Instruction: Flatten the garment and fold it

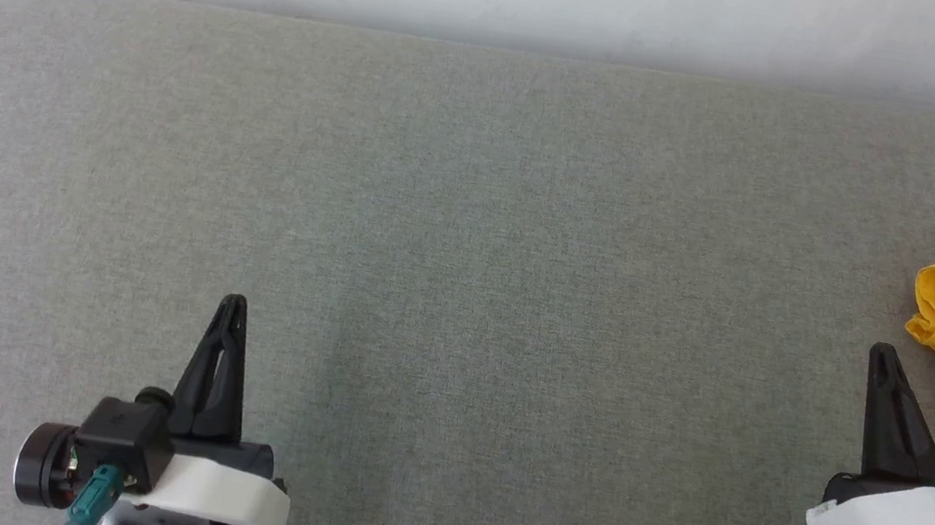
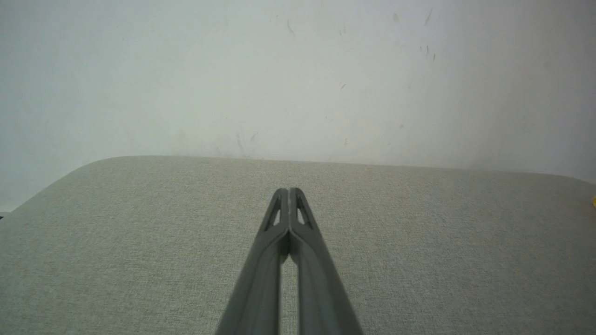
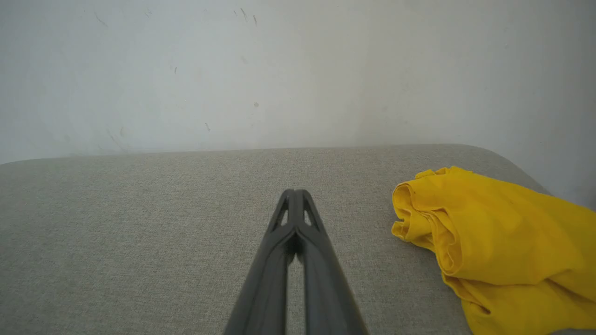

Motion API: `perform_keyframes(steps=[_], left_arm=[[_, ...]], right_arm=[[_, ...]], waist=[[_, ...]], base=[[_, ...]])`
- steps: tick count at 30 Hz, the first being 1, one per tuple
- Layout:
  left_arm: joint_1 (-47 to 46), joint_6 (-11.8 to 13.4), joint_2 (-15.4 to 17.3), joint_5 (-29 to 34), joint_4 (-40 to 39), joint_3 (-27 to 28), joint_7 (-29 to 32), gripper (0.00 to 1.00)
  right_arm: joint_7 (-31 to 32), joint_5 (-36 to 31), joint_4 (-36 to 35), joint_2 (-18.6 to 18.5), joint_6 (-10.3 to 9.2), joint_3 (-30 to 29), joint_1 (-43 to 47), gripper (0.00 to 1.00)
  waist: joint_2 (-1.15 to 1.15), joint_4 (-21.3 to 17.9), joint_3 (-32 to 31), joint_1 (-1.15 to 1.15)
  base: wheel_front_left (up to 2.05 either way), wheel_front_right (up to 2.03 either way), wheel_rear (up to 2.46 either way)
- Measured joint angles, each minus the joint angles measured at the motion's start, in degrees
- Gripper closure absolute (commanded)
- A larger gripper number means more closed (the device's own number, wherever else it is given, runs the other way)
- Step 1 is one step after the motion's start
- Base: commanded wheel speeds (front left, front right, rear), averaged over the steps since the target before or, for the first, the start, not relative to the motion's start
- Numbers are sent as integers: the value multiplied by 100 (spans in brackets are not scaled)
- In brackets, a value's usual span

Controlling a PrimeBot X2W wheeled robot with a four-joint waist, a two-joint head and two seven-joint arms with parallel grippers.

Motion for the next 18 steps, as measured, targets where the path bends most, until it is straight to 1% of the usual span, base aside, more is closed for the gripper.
perform_keyframes(steps=[18], left_arm=[[-6,-133,-99,158,109,134,202,100]], right_arm=[[154,-149,-29,0,0,160,0,100]], waist=[[0,5,-191,0]], base=[[0,0,0]])
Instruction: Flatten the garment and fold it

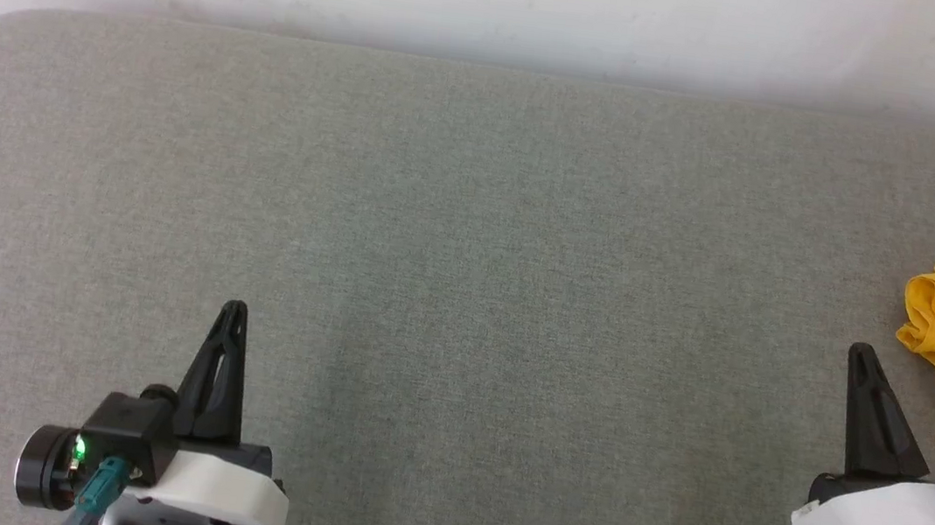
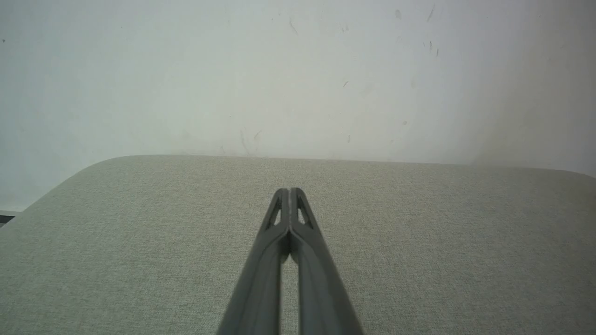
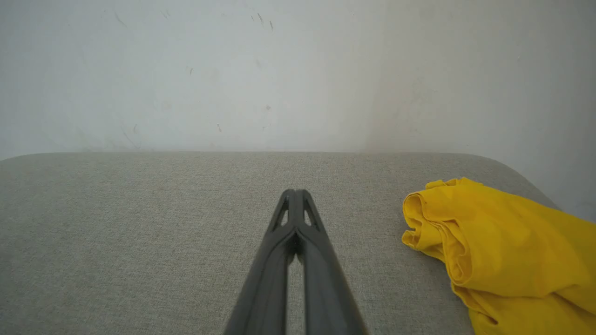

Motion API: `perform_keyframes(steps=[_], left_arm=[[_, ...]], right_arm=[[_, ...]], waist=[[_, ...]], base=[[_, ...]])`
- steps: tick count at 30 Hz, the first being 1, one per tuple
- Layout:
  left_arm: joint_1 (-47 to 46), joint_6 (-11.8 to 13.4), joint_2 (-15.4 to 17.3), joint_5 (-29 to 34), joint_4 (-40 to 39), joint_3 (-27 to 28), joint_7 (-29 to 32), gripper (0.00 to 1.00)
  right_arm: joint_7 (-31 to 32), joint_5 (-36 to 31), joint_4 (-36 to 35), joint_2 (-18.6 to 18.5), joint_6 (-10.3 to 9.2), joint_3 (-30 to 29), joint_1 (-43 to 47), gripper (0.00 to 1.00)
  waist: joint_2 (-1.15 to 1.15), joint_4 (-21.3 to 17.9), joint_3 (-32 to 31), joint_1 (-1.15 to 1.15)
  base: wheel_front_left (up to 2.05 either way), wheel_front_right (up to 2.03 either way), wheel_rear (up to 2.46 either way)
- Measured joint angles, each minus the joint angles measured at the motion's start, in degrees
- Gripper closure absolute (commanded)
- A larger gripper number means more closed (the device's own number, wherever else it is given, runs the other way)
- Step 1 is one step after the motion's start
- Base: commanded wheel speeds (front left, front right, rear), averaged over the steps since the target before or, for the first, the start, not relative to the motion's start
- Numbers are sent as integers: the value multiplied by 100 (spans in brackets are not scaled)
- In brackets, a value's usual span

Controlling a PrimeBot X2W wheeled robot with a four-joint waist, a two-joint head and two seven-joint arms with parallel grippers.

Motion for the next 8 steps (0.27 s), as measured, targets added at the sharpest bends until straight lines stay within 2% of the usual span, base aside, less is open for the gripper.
perform_keyframes(steps=[8], left_arm=[[-10,-56,-59,56,48,69,101,100]], right_arm=[[71,-42,-23,0,0,52,1,100]], waist=[[0,2,-85,0]], base=[[0,0,0]])
